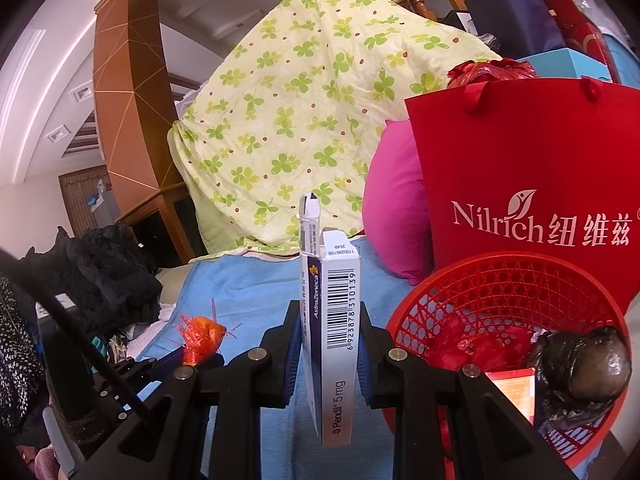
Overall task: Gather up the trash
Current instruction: 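Carry the orange ribbon and white box toward the red mesh basket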
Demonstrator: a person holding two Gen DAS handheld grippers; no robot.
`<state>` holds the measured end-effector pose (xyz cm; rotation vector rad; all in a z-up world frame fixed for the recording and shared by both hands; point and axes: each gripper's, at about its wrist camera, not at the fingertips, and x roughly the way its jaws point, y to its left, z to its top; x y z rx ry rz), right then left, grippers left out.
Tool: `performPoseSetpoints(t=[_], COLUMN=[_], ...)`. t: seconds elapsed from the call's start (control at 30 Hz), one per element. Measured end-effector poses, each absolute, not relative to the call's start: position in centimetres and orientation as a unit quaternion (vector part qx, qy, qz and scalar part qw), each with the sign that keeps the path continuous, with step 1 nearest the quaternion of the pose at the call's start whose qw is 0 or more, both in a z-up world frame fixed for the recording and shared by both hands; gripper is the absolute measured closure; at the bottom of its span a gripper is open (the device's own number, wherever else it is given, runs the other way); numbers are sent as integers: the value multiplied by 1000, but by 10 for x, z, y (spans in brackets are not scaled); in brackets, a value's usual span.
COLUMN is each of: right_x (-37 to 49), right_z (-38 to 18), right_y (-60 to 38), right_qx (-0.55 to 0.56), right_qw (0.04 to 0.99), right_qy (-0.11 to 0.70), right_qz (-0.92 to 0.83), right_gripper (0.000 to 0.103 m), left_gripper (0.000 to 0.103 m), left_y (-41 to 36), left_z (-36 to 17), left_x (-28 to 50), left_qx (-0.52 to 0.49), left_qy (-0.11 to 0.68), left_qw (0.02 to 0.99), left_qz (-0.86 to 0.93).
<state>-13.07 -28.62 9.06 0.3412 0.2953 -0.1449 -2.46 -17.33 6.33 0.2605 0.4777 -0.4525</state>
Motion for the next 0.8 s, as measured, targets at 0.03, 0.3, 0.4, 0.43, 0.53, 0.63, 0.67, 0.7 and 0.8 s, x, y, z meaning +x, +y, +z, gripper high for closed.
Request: performPoseSetpoints(t=[0.03, 0.3, 0.4, 0.43, 0.53, 0.63, 0.67, 0.7, 0.8], right_x=[-131, -135, -136, -137, -138, -139, -139, -140, -141], right_z=[90, 91, 91, 90, 91, 91, 91, 91, 90], right_y=[-287, -288, -289, -290, -290, -293, -293, -293, -295], right_qx=[170, 172, 173, 174, 174, 177, 177, 178, 179], right_qw=[972, 972, 972, 971, 972, 971, 971, 971, 971], right_qy=[146, 142, 142, 142, 141, 140, 140, 139, 140], right_qz=[-72, -75, -76, -75, -76, -75, -75, -74, -74], right_gripper=[77, 77, 77, 77, 77, 77, 77, 77, 77], left_gripper=[71, 71, 71, 71, 71, 71, 71, 71, 71], left_y=[-174, -182, -184, -185, -186, -187, -188, -188, -188], left_z=[63, 62, 62, 62, 62, 62, 62, 62, 62], left_x=[-25, -29, -30, -30, -30, -30, -30, -30, -30], left_qx=[128, 130, 130, 130, 130, 132, 132, 132, 132], left_qy=[234, 233, 233, 233, 233, 234, 234, 234, 234], left_qw=[938, 936, 935, 935, 935, 934, 934, 934, 934], left_qz=[-222, -230, -233, -233, -234, -235, -235, -236, -236])
